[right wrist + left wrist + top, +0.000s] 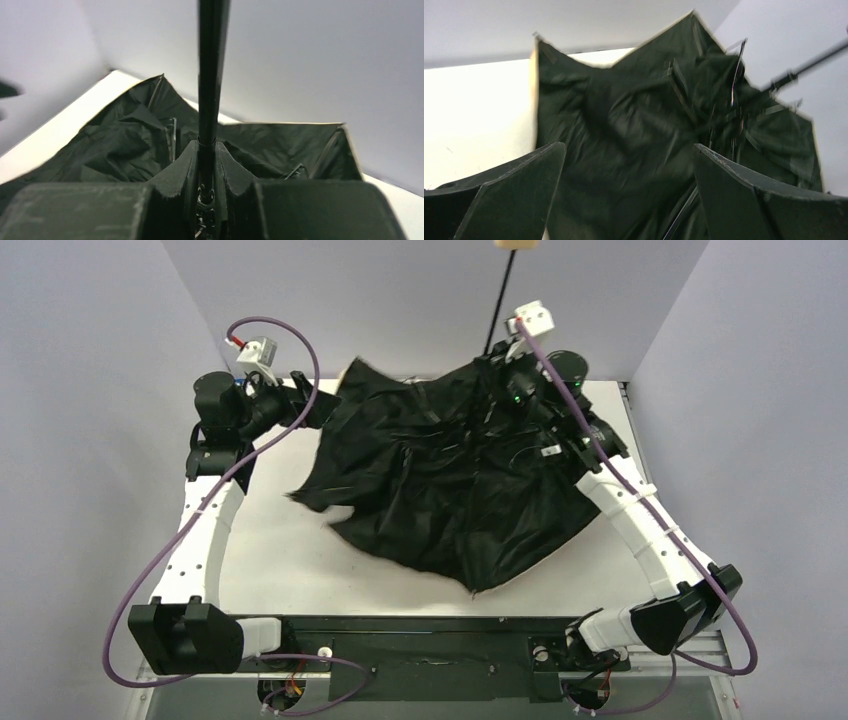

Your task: Open the umbrella

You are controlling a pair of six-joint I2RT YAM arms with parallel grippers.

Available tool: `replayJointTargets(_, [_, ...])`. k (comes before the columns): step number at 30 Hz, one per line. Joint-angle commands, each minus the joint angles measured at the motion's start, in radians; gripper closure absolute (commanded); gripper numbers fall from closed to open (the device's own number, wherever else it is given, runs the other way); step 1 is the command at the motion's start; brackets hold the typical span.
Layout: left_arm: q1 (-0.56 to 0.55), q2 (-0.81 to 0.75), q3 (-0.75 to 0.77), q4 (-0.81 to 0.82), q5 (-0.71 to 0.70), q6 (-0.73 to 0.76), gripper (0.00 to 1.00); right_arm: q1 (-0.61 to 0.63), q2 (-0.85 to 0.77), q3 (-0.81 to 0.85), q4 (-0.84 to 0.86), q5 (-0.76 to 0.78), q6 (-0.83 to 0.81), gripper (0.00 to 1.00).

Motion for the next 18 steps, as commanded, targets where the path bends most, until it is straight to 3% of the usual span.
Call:
replayJointTargets(1, [-0.105, -0.059, 0.024, 0.032, 0.044, 0.137, 0.03, 0.020, -0.050, 0.033, 0.159, 0.062, 0.024, 1.00])
replayJointTargets(3, [-0.165, -0.062, 0.002, 0.077, 0.070, 0.160, 0.03, 0.137, -0.035, 0.015, 0.164, 0.064, 0.058, 1.00])
replayJointTargets(6, [-0.239, -0.076, -0.056, 0.251, 0.130, 0.153, 0.03, 0.155, -0.023, 0.035, 0.201, 0.075, 0.079, 1.00])
replayJointTargets(18, [-0.477, -0.005, -0.064, 0.433, 0.033, 0.267, 0.31, 0.198, -0.042, 0.009, 0.205, 0.091, 0.109, 1.00])
